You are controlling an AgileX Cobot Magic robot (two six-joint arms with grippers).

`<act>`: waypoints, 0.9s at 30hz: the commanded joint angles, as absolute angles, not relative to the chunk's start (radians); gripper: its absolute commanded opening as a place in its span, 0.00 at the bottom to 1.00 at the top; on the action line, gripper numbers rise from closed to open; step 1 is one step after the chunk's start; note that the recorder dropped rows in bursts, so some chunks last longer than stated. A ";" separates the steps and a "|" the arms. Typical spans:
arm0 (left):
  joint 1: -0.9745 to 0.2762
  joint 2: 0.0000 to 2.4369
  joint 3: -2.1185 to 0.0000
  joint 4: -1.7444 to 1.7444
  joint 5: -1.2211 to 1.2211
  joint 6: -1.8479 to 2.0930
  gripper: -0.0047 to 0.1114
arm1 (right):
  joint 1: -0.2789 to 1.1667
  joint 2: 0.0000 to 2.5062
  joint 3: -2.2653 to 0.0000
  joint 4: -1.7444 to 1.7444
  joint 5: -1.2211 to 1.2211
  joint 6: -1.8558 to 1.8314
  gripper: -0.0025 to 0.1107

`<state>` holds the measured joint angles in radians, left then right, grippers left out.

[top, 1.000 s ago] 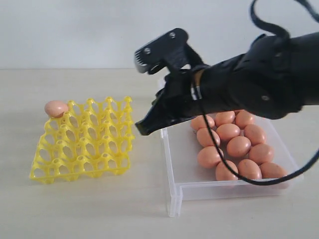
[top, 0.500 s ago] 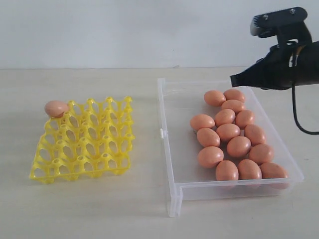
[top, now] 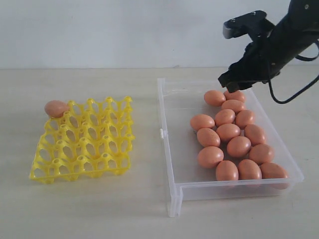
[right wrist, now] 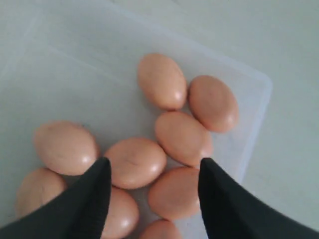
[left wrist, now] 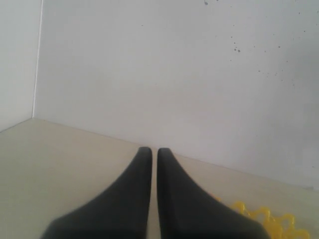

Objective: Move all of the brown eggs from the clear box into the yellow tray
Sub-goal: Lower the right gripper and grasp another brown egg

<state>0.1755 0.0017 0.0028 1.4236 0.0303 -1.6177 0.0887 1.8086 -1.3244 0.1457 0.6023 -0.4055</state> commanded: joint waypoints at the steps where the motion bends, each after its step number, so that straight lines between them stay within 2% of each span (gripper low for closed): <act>1: 0.176 0.000 0.000 1.432 0.017 -1.616 0.07 | 0.151 1.839 -1.384 0.175 0.613 -0.584 0.45; 11: 0.176 0.000 0.000 1.434 0.011 -1.616 0.07 | 0.204 2.021 -1.537 0.062 0.772 -0.590 0.45; 27: 0.176 0.000 0.000 1.434 0.000 -1.608 0.07 | 0.280 2.086 -1.539 0.049 0.788 -0.801 0.45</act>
